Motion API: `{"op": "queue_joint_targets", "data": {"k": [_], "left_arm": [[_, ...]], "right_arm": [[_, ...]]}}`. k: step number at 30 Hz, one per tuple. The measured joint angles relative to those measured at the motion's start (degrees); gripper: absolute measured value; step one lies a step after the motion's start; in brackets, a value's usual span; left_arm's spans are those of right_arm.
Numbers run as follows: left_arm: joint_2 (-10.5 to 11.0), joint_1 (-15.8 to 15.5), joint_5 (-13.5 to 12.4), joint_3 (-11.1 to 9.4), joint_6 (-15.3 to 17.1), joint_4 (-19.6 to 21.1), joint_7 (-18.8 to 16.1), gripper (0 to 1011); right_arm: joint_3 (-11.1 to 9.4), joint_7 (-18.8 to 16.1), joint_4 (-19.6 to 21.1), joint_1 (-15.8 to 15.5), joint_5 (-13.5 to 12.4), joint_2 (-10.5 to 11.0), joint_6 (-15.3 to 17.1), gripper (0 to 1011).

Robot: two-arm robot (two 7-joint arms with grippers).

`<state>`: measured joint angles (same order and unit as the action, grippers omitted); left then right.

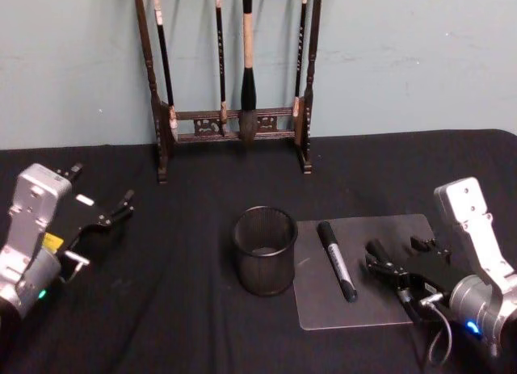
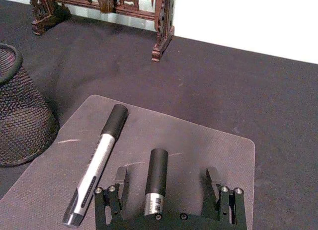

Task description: Pick up the water-based marker from the table and place it into the pen holder.

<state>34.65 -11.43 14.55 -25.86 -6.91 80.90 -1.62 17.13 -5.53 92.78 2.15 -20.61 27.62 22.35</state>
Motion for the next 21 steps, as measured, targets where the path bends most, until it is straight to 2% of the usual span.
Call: {"op": "queue_joint_targets", "data": {"k": [21], "left_arm": [[0.0, 0.0, 0.0, 0.0, 0.0, 0.0, 0.0, 1001]], "right_arm": [[-1.0, -3.3, -3.7, 1.5, 3.8, -2.8, 0.5, 1002]]}}
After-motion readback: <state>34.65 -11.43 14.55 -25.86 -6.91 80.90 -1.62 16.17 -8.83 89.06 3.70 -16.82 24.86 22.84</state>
